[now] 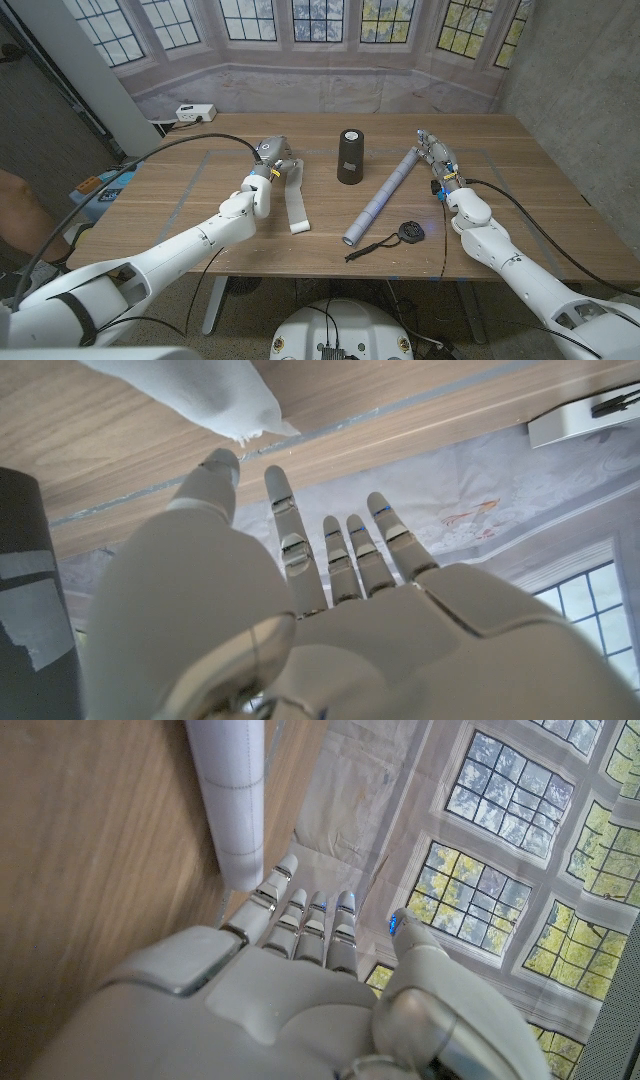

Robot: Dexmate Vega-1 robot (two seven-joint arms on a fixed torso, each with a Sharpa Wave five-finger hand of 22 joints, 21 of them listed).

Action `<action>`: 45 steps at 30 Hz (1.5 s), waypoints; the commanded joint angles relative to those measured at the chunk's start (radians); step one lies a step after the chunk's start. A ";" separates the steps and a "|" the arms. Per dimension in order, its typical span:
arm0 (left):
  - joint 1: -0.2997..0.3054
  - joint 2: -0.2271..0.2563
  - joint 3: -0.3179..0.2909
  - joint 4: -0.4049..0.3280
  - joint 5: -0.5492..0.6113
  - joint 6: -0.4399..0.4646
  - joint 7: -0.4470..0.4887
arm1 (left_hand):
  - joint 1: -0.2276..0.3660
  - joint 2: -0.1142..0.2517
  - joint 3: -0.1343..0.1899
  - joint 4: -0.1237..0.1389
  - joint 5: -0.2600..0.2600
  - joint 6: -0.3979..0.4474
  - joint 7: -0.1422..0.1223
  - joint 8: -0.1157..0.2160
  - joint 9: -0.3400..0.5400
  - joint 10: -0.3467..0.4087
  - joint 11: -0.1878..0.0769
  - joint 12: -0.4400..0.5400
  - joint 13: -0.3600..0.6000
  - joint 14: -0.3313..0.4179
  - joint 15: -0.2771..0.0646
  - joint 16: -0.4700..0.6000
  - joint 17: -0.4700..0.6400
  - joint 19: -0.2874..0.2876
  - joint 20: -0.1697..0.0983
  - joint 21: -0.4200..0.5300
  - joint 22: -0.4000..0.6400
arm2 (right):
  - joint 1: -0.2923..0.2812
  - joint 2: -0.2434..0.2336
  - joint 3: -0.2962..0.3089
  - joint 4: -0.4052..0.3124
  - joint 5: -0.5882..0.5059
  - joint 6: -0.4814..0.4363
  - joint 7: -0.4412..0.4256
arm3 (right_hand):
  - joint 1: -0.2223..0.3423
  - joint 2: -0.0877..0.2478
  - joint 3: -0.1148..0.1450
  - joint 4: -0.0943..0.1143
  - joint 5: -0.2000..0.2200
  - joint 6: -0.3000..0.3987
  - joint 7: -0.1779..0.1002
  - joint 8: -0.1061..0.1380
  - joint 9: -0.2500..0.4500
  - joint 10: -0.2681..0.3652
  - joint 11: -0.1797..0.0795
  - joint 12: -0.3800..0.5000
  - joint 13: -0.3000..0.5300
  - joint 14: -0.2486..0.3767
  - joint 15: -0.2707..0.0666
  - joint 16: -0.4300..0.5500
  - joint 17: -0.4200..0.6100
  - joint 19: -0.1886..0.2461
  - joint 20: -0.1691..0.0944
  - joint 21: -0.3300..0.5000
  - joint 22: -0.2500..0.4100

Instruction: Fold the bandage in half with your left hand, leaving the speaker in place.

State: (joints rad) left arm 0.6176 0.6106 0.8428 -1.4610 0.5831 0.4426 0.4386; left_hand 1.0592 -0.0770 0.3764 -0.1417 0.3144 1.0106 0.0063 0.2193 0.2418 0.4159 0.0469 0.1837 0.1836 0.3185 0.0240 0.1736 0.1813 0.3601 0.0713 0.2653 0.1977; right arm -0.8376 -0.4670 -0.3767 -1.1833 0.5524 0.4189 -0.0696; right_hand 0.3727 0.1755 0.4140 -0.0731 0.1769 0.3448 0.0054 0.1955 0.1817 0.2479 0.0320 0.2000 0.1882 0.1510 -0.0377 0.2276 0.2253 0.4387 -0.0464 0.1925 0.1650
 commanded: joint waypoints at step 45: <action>-0.115 -0.047 0.075 0.099 -0.028 0.067 -0.183 | 0.020 0.096 -0.016 0.002 -0.001 0.021 0.011 0.004 -0.021 -0.081 0.035 0.017 0.004 -0.085 0.031 0.011 -0.003 -0.050 0.009 -0.020 0.003 | 0.012 0.006 0.000 0.031 0.009 -0.014 0.003 | 0.005 0.002 0.009 0.001 0.001 0.007 0.001 -0.006 0.002 0.006 0.001 -0.003 0.003 0.008 -0.021 0.006 0.003 0.010 -0.034 -0.001 0.004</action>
State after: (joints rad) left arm 0.5077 0.5703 0.9062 -1.3668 0.5586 0.5021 0.2660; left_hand 1.0239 -0.0416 0.3597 -0.1309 0.3143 1.0217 0.0179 0.2165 0.2183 0.3278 0.0833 0.1964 0.1836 0.2233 0.0587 0.1781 0.1766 0.2998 0.0822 0.2400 0.1975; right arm -0.8236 -0.4599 -0.3786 -1.1565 0.5562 0.4046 -0.0691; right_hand 0.3727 0.1755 0.4140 -0.0730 0.1769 0.3447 0.0054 0.1955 0.1818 0.2494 0.0334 0.2000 0.1882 0.1510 -0.0376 0.2276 0.2253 0.4387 -0.0464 0.1925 0.1651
